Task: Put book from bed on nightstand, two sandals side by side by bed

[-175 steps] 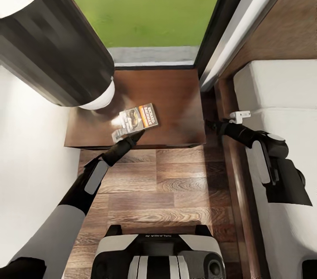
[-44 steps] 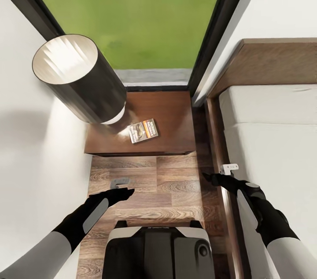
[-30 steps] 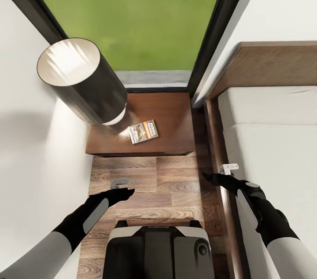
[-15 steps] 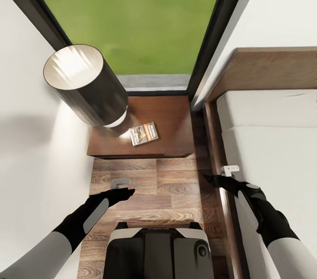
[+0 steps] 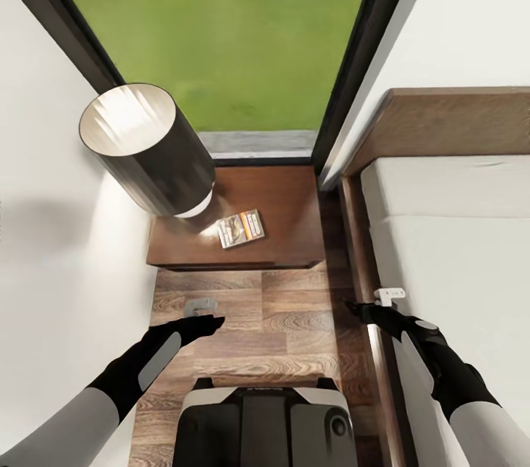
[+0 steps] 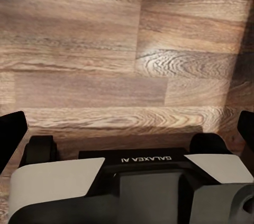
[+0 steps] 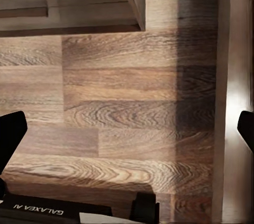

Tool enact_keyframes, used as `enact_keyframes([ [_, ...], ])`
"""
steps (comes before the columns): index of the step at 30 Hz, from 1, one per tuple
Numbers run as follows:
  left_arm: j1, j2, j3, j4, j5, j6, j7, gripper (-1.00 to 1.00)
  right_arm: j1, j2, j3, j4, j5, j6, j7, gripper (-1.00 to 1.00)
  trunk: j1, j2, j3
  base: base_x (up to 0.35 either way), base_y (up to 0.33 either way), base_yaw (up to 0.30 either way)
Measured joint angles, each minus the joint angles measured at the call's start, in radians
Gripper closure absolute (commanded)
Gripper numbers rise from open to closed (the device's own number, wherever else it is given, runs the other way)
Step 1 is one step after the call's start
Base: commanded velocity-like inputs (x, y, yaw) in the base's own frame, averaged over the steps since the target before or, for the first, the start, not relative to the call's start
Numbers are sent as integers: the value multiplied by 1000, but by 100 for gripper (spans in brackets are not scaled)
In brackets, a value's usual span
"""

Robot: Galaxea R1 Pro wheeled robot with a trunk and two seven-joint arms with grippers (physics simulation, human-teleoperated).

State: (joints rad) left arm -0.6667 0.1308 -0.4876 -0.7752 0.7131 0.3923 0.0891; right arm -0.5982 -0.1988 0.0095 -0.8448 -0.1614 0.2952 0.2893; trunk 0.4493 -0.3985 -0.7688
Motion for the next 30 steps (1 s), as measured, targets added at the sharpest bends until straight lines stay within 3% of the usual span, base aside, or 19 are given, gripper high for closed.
enact_keyframes([
  [8,4,-1,-1,15,7,-1,0,-100,0,-1,-17,2,2,8,3,-100,0,0,13,0,0,-24],
  [18,9,-13,-3,114,4,-6,-3,-100,0,6,-11,43,5,14,5,-100,0,0,30,0,0,-2],
  [24,17,-38,-2,211,6,-18,-6,-100,0,10,10,173,7,9,3,-100,0,0,39,0,0,0],
  [25,19,-54,-2,275,9,-49,-11,-100,0,11,24,218,7,9,4,-100,0,0,41,0,0,0],
  [30,25,-105,-1,422,12,-122,-22,-100,0,12,57,299,7,8,3,-100,0,0,49,0,0,0],
])
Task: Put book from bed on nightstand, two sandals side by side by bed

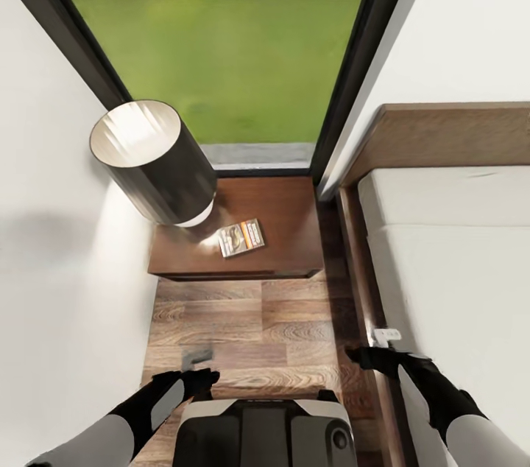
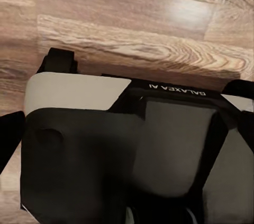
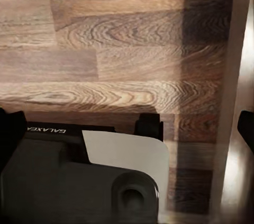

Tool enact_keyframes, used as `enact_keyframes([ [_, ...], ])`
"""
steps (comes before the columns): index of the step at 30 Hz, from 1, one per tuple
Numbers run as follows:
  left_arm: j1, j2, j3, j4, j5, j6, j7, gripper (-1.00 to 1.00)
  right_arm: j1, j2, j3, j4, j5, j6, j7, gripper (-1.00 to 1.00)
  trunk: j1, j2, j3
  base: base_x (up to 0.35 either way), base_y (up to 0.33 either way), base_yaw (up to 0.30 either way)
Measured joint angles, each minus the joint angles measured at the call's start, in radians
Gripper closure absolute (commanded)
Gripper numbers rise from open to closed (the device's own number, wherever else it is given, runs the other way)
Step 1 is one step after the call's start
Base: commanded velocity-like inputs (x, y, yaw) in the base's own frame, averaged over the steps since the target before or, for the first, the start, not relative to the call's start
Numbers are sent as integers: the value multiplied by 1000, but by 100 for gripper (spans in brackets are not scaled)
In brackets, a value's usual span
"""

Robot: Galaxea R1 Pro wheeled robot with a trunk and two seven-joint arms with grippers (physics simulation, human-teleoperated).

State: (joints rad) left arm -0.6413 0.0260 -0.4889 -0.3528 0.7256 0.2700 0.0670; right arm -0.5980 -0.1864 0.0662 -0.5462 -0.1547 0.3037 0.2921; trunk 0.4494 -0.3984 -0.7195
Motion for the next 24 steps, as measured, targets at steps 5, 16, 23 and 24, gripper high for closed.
enact_keyframes([
  [5,4,-40,1,132,1,-54,-4,-100,0,1,56,75,0,-1,-5,-100,0,0,8,0,0,0],
  [16,55,-48,3,238,3,-83,-25,-100,0,23,107,239,0,-5,-19,-100,0,0,26,0,0,0],
  [23,154,-42,2,246,9,-88,-53,-100,0,97,107,357,0,-11,-110,-100,0,0,38,0,0,0],
  [24,160,-42,2,246,10,-90,-54,-100,0,99,107,364,0,-13,-112,-100,0,0,39,0,0,0],
])
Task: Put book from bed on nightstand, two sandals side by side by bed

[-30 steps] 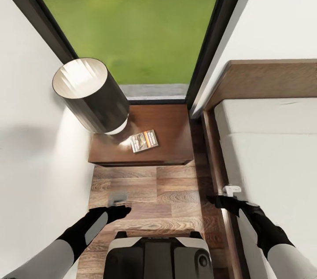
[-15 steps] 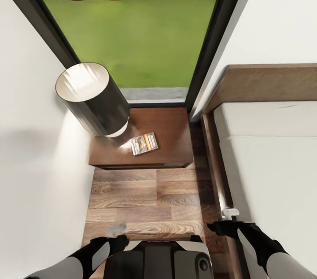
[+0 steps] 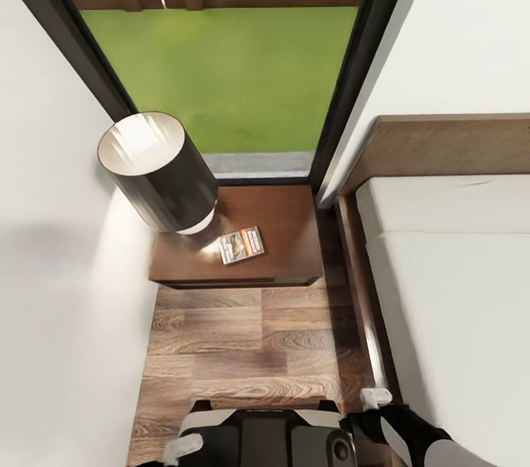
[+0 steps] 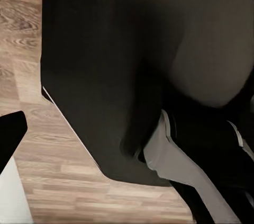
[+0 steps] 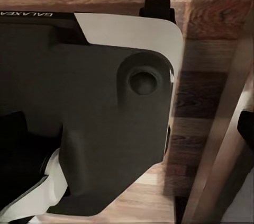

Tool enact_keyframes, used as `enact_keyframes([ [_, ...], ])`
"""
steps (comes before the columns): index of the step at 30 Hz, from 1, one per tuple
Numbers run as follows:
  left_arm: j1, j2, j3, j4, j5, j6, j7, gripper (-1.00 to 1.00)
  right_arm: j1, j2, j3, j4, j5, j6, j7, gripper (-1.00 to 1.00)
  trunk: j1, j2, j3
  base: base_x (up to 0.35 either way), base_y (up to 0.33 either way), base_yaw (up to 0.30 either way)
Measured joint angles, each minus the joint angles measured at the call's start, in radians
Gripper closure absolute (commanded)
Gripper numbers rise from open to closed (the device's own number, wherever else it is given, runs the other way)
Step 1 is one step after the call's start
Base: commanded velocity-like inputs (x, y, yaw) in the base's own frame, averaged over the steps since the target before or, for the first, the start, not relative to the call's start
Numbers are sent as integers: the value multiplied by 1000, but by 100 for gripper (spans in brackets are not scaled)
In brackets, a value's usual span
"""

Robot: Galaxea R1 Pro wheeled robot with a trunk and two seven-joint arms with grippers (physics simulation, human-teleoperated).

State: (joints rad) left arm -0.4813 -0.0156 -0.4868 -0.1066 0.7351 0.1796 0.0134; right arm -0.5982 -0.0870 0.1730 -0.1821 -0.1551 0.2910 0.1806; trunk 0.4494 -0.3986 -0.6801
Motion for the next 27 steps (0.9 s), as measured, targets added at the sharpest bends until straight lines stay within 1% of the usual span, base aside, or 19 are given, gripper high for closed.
enact_keyframes([
  [4,30,1,0,0,-1,-15,-1,-100,0,6,0,42,0,-21,-5,-100,0,0,7,0,0,0],
  [8,63,1,0,1,-2,-26,-1,-100,0,9,-1,95,-1,-67,-7,-100,0,0,13,0,0,0],
  [9,82,5,0,1,-2,-29,-1,-100,0,9,0,125,-1,-88,-8,-100,0,0,15,0,0,0],
  [11,95,8,0,2,-3,-31,-1,-100,0,10,0,146,-2,-97,-8,-100,0,0,18,0,0,0],
  [15,113,12,-2,2,-2,-39,-1,-100,0,14,-1,169,-2,-102,-8,-100,0,0,25,0,0,0],
  [18,130,13,-3,11,-2,-52,-1,-100,1,28,-2,183,-3,-100,-9,-100,0,0,30,0,0,0],
  [20,137,12,-2,27,-5,-66,-1,-100,1,33,-2,194,-3,-99,-9,-100,0,0,33,0,0,0],
  [27,154,13,1,60,-15,-87,-2,-100,9,37,-2,228,-4,-96,-10,-100,0,0,44,0,0,0],
])
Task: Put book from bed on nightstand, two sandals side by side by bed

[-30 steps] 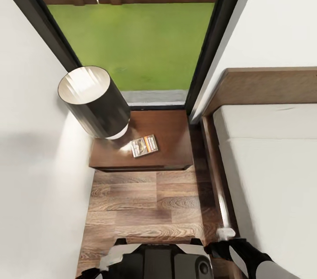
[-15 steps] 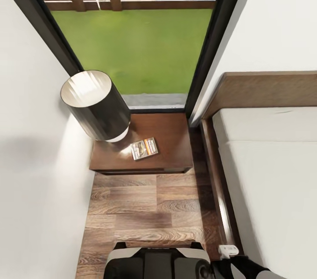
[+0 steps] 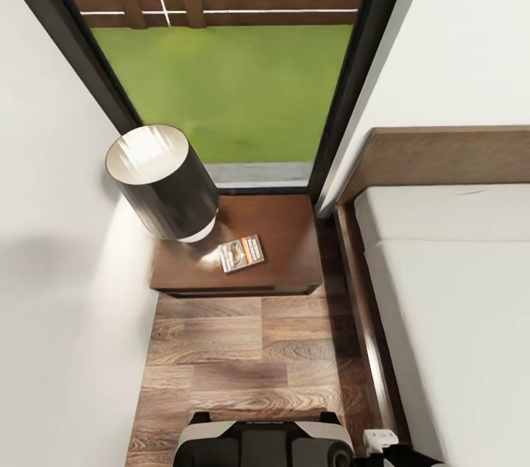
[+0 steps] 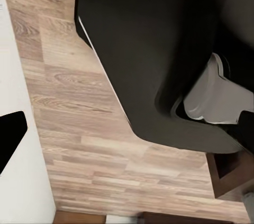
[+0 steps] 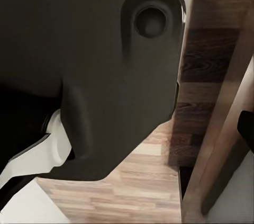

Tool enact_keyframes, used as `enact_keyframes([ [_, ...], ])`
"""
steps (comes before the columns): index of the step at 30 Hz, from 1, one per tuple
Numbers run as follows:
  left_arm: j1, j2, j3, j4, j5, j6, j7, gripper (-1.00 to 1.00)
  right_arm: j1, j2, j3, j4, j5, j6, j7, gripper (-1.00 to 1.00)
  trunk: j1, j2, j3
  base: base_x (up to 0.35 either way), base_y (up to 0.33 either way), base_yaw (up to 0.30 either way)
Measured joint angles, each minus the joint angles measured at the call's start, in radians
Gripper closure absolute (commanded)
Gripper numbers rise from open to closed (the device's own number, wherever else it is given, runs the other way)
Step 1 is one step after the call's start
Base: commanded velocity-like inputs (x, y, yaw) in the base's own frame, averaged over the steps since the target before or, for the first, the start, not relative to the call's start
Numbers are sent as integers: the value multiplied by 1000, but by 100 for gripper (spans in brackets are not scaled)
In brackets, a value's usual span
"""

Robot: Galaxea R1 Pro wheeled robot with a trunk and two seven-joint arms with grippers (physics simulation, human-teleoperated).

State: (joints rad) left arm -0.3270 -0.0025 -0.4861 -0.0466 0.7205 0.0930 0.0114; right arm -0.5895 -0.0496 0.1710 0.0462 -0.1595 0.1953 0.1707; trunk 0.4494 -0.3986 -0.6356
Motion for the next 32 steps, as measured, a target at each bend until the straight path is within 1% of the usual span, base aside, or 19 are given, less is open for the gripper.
enact_keyframes([
  [4,9,0,-1,5,-3,-3,0,-100,16,2,1,6,1,-2,0,-100,0,0,7,0,0,0],
  [5,10,0,-1,5,-3,-3,0,-100,21,5,1,7,2,-3,0,-100,0,0,8,0,0,0],
  [6,12,1,-1,6,-2,-4,0,-100,34,14,0,6,3,-7,0,-100,0,0,10,0,0,0],
  [7,12,1,-1,6,-2,-4,0,-100,39,18,0,5,4,-13,0,-100,0,0,12,0,0,0],
  [9,12,1,-1,6,-2,-4,1,-100,44,22,0,5,3,-24,0,-100,0,0,15,0,0,0],
  [15,13,1,-3,6,-4,-2,1,-100,54,25,0,7,-1,-84,-4,-100,0,0,25,0,0,0],
  [20,13,1,-4,6,-2,-2,4,-100,56,25,-1,9,-3,-87,-6,-100,0,0,33,0,0,0],
  [23,13,1,-4,6,-1,-2,7,-100,68,26,0,10,1,-89,-6,-100,0,0,37,0,0,0],
  [25,13,1,-4,7,0,-2,8,-100,87,32,0,9,2,-96,-5,-100,0,0,39,0,0,0],
  [26,17,1,-4,16,1,7,9,-100,145,35,-3,10,-1,-133,-6,-100,0,0,39,0,0,0],
  [27,20,1,-4,17,2,8,9,-100,181,34,-1,11,0,-138,-6,-100,0,0,39,0,0,0],
  [29,24,1,-4,18,2,8,9,-100,205,33,-3,10,0,-143,-6,-100,0,0,39,0,0,0],
  [30,33,1,-4,19,2,9,9,-100,252,33,-2,10,0,-149,-6,-100,0,0,39,0,0,0],
  [32,38,1,-4,19,2,10,9,-100,279,33,-2,8,0,-152,-6,-100,0,0,39,0,0,0],
])
